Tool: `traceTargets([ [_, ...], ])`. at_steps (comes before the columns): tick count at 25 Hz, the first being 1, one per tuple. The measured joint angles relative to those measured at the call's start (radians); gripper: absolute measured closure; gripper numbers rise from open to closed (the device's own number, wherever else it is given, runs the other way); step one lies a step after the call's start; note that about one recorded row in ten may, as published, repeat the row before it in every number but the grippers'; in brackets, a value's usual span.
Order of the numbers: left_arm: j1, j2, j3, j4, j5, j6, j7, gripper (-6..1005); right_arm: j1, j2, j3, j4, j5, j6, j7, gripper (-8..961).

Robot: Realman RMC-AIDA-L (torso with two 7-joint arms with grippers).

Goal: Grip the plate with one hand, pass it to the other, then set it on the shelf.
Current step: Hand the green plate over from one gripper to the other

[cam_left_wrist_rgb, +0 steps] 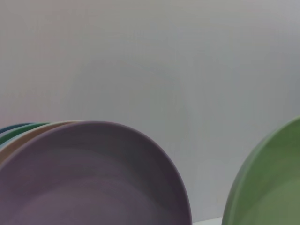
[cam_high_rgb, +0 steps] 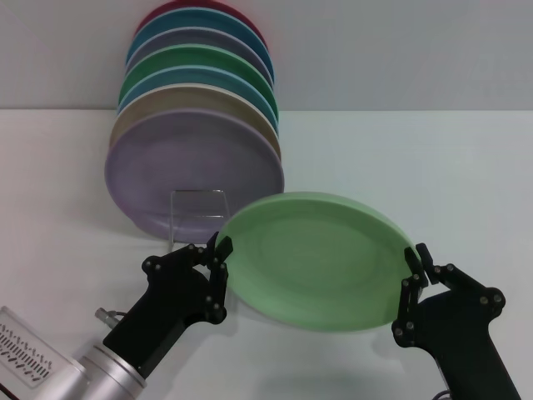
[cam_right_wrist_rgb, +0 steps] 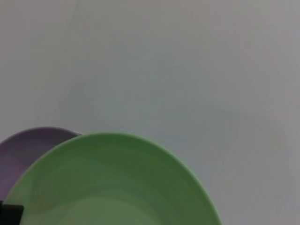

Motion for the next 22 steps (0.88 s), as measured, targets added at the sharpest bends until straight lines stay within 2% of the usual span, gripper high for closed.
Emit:
traceTargets([
  [4,-0.002,0.000,0.000,0.003,0.000,0.000,0.001,911,0.003,0.000,0.000,0.000,0.000,0.001,0.000,935],
  [9,-0.004,-0.001,0.000,0.009,0.000,-0.002,0.003,964,0.005,0.000,0.000,0.002,0.000,0.002,0.000,922],
  [22,0.015,0.002,-0.011,0.002,-0.002,0.014,0.067,955,0.013,-0.001,-0.004,0.003,-0.009,0.002,0.001,844],
])
